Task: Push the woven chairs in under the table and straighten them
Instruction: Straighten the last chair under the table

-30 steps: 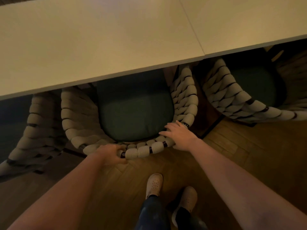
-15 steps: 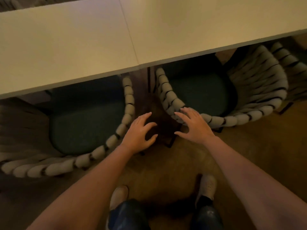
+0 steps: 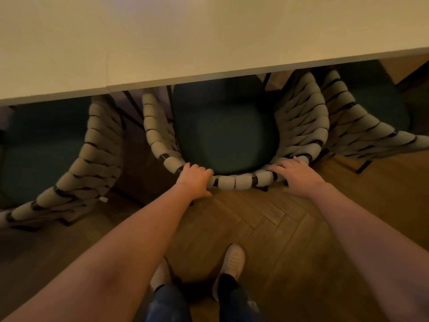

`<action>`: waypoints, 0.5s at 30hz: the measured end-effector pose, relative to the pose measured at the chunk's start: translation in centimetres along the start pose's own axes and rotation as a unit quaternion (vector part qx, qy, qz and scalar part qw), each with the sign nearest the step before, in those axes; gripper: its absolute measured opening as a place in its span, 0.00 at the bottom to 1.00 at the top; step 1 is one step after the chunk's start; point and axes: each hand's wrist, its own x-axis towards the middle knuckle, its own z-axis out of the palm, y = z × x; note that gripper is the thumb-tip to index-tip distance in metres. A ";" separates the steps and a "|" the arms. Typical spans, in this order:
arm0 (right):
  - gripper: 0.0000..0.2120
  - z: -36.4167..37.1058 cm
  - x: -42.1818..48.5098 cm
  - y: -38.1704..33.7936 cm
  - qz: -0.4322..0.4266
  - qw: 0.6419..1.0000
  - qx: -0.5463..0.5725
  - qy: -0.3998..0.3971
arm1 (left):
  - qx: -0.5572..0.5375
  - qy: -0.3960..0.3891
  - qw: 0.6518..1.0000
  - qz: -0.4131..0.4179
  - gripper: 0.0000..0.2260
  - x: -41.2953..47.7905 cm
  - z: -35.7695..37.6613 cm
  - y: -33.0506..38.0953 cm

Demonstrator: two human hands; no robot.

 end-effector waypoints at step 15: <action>0.23 0.6 1.7 2.0 -0.017 0.997 -0.068 -0.026 | 0.007 0.030 0.997 -0.076 0.17 -0.3 1.3 2.1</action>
